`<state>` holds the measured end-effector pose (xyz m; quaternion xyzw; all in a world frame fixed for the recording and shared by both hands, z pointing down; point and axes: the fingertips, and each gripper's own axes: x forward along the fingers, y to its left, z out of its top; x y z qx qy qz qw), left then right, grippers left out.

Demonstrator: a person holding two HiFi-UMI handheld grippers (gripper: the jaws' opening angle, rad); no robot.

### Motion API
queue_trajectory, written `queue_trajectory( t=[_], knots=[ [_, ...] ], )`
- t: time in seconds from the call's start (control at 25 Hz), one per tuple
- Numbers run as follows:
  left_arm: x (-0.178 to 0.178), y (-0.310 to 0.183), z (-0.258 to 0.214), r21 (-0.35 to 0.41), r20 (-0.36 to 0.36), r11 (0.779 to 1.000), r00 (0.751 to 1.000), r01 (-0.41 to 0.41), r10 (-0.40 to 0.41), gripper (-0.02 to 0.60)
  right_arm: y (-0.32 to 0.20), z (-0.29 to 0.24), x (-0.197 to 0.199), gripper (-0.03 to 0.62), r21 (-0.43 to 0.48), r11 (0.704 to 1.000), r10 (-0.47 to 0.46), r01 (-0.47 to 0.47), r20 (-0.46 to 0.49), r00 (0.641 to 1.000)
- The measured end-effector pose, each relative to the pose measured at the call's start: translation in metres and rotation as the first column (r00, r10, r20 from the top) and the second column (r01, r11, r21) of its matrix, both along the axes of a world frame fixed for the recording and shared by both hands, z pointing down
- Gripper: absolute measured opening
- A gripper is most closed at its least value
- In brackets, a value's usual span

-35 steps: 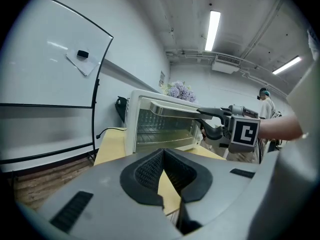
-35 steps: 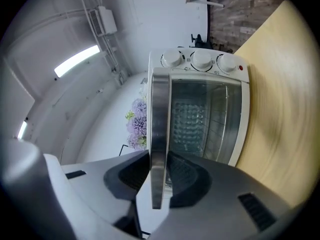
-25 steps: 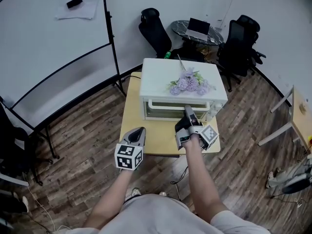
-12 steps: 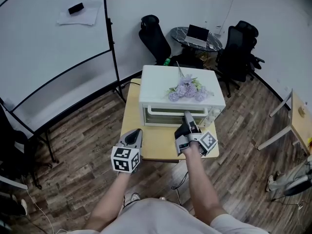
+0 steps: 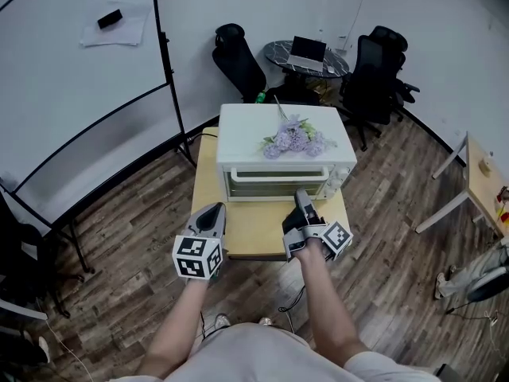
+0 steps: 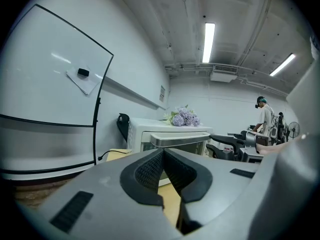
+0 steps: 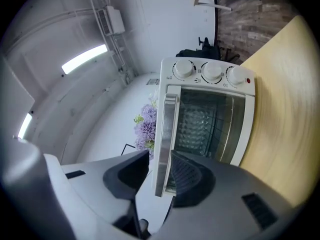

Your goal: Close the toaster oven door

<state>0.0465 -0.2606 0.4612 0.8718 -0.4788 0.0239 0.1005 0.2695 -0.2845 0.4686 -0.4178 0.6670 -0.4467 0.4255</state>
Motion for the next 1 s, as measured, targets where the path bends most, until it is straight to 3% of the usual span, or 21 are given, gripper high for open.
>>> queue_trajectory(
  t=[0.24, 0.52, 0.6, 0.68, 0.76, 0.84, 1.0],
  knots=[
    [0.004, 0.006, -0.006, 0.002, -0.018, 1.000, 1.000, -0.013, 0.013, 0.014, 0.020, -0.004, 0.008, 0.155, 0.015, 0.999, 0.037, -0.036, -0.052, 0.998],
    [0.009, 0.009, -0.013, 0.015, -0.040, 1.000, 0.999, -0.022, 0.023, 0.014, 0.037, -0.011, 0.014, 0.160, 0.043, 0.997, 0.058, -0.058, 0.008, 0.998],
    [0.009, 0.011, -0.016, 0.021, -0.041, 0.999, 0.999, -0.024, 0.025, 0.014, 0.039, -0.014, 0.013, 0.160, 0.051, 0.997, 0.052, -0.050, -0.027, 0.998],
    [0.008, 0.012, -0.020, 0.028, -0.041, 0.999, 0.999, -0.026, 0.027, 0.013, 0.040, -0.020, 0.009, 0.160, 0.052, 0.998, 0.043, -0.036, -0.140, 0.989],
    [0.007, 0.012, -0.025, 0.036, -0.040, 0.999, 0.999, -0.025, 0.027, 0.014, 0.042, -0.025, 0.005, 0.160, 0.037, 0.999, 0.039, -0.028, -0.318, 0.947],
    [0.006, 0.012, -0.031, 0.047, -0.035, 0.999, 0.999, -0.025, 0.027, 0.013, 0.043, -0.033, -0.001, 0.163, 0.052, 0.999, 0.034, -0.010, -0.487, 0.873],
    [0.005, 0.012, -0.037, 0.064, -0.017, 0.997, 0.999, -0.032, 0.034, 0.014, 0.045, -0.045, -0.007, 0.166, 0.098, 0.995, 0.070, 0.011, -0.771, 0.633]
  ],
)
